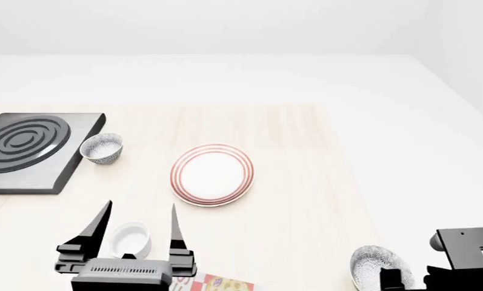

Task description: Pick the akita bowl next to the cookies box and place it on the plate.

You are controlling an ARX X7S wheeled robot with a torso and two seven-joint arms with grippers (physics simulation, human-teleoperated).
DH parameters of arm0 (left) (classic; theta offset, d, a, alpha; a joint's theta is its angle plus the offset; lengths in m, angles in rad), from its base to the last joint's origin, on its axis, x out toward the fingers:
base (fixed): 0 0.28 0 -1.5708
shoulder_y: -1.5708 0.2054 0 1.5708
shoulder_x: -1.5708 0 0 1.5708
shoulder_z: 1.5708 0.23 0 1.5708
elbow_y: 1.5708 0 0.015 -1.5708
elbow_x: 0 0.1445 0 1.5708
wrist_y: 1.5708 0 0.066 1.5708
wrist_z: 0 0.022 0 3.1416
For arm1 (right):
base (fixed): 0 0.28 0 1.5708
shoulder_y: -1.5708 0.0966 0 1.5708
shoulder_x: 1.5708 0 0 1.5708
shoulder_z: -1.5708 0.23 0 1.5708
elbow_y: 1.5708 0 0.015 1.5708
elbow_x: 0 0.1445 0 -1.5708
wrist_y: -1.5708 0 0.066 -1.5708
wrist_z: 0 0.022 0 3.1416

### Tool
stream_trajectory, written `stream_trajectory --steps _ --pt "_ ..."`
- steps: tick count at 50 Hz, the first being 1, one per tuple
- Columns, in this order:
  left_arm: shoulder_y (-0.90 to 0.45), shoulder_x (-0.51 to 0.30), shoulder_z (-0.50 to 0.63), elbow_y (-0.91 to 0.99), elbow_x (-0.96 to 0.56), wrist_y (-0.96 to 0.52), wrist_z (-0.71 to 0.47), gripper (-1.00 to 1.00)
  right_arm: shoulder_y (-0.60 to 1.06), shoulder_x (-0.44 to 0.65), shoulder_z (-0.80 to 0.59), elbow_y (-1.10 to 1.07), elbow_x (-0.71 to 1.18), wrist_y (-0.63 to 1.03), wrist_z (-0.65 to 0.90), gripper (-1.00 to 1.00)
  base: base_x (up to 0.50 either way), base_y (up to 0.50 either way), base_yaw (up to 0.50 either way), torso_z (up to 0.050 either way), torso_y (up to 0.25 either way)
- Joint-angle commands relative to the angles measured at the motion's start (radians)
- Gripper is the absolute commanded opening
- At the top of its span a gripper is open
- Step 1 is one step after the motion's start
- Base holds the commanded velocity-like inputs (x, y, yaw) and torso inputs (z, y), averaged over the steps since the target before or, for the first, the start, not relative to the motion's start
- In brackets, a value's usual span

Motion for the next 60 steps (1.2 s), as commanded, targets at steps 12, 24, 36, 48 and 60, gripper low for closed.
stream_trajectory --steps 12,24,36,48,60 --pt "-0.004 -0.006 0.007 -0.006 -0.004 0.003 -0.007 1.0 0.02 -0.036 -0.032 0.046 -0.039 -0.003 -0.029 1.0 0.0 0.0 0.0 0.0 0.0" --pt "-0.005 -0.01 0.009 -0.008 -0.007 0.004 -0.011 1.0 0.032 -0.061 -0.058 0.077 -0.07 -0.006 -0.052 1.0 0.0 0.0 0.0 0.0 0.0" --pt "-0.006 -0.013 0.013 -0.004 -0.008 0.001 -0.016 1.0 0.044 -0.088 -0.084 0.114 -0.103 -0.012 -0.079 1.0 0.0 0.0 0.0 0.0 0.0" --pt "-0.006 -0.016 0.016 0.003 -0.008 -0.005 -0.021 1.0 0.054 -0.102 -0.101 0.13 -0.123 -0.014 -0.098 1.0 0.0 0.0 0.0 0.0 0.0" --pt "-0.008 -0.019 0.019 -0.001 -0.009 -0.002 -0.025 1.0 0.045 -0.096 -0.098 0.09 -0.115 -0.016 -0.089 -1.0 0.0 0.0 0.0 0.0 0.0"
